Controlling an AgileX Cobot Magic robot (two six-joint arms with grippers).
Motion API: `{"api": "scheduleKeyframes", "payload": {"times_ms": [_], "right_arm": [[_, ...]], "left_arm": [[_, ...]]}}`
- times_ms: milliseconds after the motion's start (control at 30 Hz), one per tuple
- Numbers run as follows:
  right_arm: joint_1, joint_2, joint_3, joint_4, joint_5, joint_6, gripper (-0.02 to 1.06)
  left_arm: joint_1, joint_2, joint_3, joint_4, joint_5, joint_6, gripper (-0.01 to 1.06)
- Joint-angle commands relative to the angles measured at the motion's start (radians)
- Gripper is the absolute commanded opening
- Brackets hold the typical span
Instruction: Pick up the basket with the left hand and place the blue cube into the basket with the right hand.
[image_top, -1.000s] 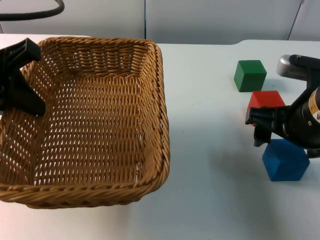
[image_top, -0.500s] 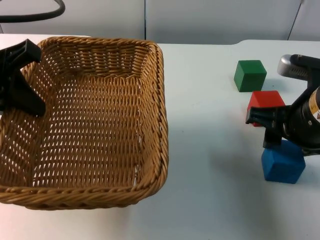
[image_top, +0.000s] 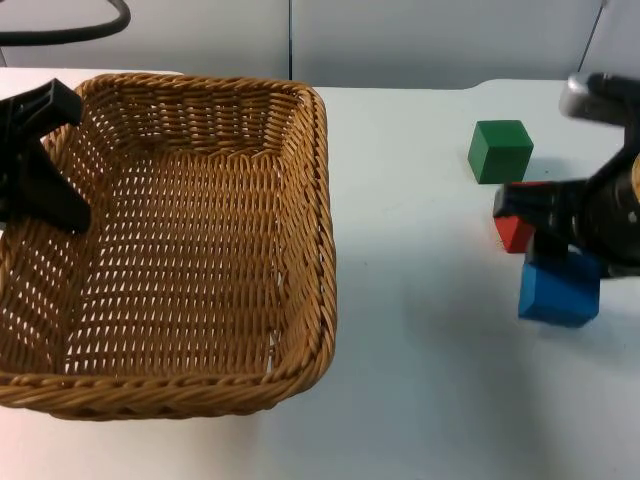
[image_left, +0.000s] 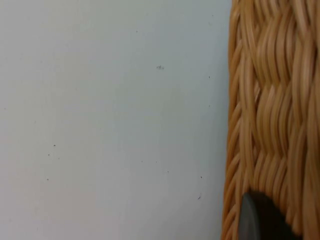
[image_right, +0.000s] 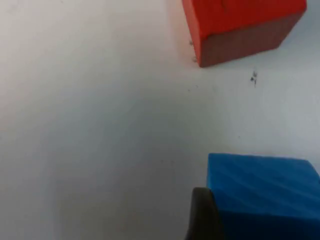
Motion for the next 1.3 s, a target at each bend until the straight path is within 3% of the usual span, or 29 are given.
{"api": "scheduleKeyframes", "payload": {"times_ms": [0,167,400,467,600,767,900,1267], "right_arm": [[0.022,-0.063,-0.011,-0.002,0.023,-0.035,0.0],[0.092,-0.175,-0.068,-0.002,0.111,-0.107,0.0],[0.258,-0.237,-0.297,0.039,0.206,-0.287,0.0],[0.304,-0.226,-0.393,0.081,0.209,-0.37,0.0],[0.364,-0.179,-0.512,0.106,0.209,-0.432,0.0],[0.442,-0.05,-0.655,0.2,0.241,-0.562,0.0],[0.485,0.052,-0.717,0.212,0.299,-0.61,0.0],[0.505,0.24,-0.722,0.263,0.262,-0.621,0.0]], "left_arm": [[0.001,-0.014,0.001,-0.019,0.02,0.001,0.0],[0.001,-0.014,0.001,-0.019,0.02,0.001,0.0],[0.001,-0.014,0.001,-0.019,0.018,0.001,0.0],[0.001,-0.014,0.001,-0.019,0.018,0.001,0.0],[0.001,-0.014,0.001,-0.019,0.018,0.001,0.0],[0.001,-0.014,0.001,-0.019,0.016,0.001,0.0],[0.001,-0.014,0.001,-0.021,0.016,0.001,0.0],[0.001,-0.014,0.001,-0.021,0.022,0.001,0.0]]}}
